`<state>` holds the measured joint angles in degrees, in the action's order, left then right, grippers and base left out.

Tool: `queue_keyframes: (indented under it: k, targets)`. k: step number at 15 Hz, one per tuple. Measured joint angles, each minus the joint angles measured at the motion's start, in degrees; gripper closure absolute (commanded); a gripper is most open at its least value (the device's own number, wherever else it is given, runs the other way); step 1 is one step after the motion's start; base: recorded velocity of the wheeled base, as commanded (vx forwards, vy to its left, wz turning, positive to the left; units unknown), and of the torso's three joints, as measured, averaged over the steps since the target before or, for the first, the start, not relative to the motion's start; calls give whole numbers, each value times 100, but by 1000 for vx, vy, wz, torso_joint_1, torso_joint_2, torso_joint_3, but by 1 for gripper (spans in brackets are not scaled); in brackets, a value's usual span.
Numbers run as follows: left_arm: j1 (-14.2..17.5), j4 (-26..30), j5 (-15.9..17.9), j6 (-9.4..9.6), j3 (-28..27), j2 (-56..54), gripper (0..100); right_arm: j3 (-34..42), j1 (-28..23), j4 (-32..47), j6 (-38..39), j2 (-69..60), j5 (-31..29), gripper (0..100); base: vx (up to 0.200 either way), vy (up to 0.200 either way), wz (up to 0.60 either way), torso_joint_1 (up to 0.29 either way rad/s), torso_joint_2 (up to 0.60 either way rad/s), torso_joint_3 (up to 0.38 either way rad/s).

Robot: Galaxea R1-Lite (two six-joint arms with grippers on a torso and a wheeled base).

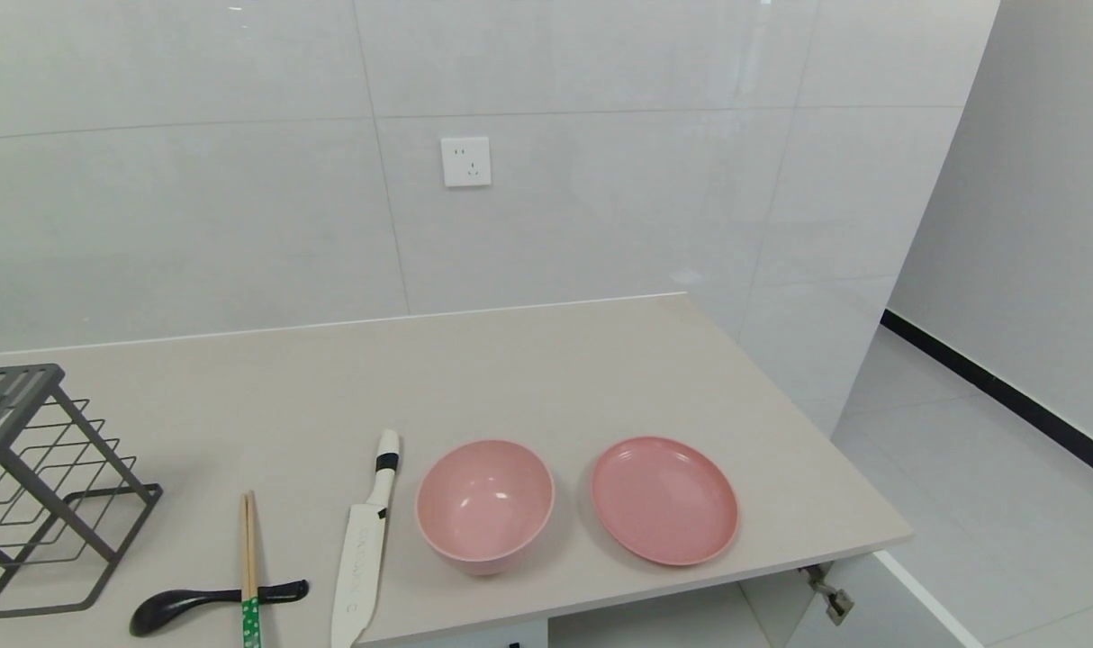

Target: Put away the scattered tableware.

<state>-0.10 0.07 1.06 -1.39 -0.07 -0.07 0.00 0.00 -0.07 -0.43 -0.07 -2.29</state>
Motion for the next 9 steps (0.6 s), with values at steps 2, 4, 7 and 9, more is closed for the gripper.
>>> queue_keyframes:
  k: [2,4,7,9]
  targets:
    - [0,6,2,0,0,0,0,0,2,5,-1,0,2,0,0,0,0,-112,376,261]
    - [0,4,5,6,0,0,0,0,5,0,-4,0,5,0,0,0,0,-46,151,100]
    - [0,2,2,35,0,0,0,0,7,-15,-37,2,110,0,0,0,0,-4,24,15]
    - [0,2,-2,33,2,0,0,0,7,-26,-143,2,148,0,0,0,0,0,0,0]
